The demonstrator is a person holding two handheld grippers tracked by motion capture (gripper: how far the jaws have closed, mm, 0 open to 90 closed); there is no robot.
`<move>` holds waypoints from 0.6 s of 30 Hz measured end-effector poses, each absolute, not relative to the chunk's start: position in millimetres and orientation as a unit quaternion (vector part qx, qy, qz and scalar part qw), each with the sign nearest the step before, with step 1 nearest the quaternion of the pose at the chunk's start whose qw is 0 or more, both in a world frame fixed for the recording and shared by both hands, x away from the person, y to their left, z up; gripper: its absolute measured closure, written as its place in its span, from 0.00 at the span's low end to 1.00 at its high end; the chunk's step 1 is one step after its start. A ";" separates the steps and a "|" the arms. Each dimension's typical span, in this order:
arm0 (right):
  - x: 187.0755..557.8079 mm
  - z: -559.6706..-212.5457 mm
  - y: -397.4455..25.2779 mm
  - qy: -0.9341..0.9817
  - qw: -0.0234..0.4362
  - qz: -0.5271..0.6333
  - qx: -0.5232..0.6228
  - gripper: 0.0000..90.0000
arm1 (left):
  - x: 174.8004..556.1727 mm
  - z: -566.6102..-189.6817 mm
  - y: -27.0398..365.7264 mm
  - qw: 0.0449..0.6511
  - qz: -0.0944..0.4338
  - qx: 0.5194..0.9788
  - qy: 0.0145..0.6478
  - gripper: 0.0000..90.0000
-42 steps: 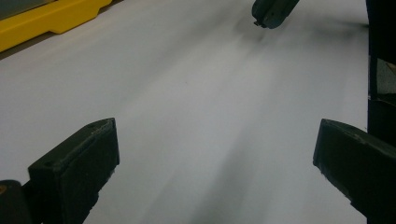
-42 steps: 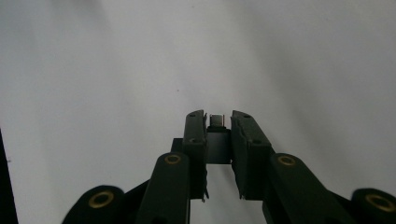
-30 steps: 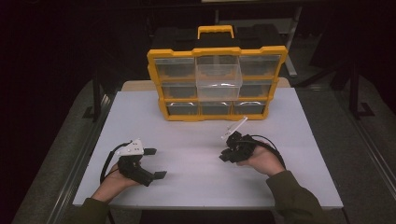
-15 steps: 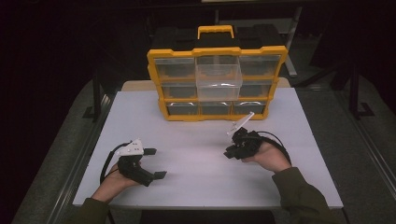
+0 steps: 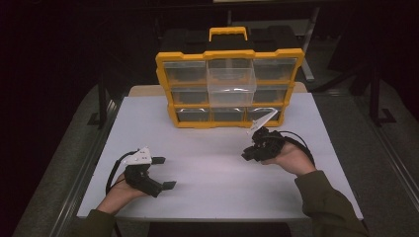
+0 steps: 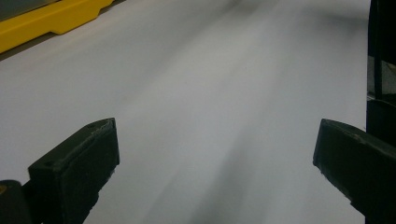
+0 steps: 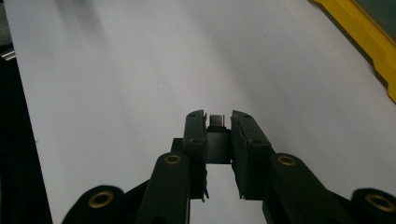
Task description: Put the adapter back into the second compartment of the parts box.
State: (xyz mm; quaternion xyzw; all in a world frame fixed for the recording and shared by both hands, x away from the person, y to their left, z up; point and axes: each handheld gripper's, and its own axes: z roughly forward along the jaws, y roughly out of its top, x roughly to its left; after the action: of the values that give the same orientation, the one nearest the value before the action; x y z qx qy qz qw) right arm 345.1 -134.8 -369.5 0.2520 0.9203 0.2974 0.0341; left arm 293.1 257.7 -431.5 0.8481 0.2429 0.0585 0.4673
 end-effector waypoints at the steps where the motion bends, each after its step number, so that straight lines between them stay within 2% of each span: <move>1: 345.5 -368.2 -135.5 0.920 0.033 0.298 0.253 0.84 | 293.1 -431.4 258.0 0.467 0.059 0.848 0.243 0.00; 18: 354.0 -340.2 -144.7 0.918 0.040 0.298 0.259 0.84 | 293.0 -431.3 257.8 0.467 0.058 0.848 0.242 0.00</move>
State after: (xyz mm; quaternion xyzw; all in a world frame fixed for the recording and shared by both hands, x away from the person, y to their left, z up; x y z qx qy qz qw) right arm 354.0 -144.7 -340.2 0.2590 0.9180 0.2978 0.0399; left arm 293.0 257.8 -431.3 0.8483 0.2424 0.0584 0.4671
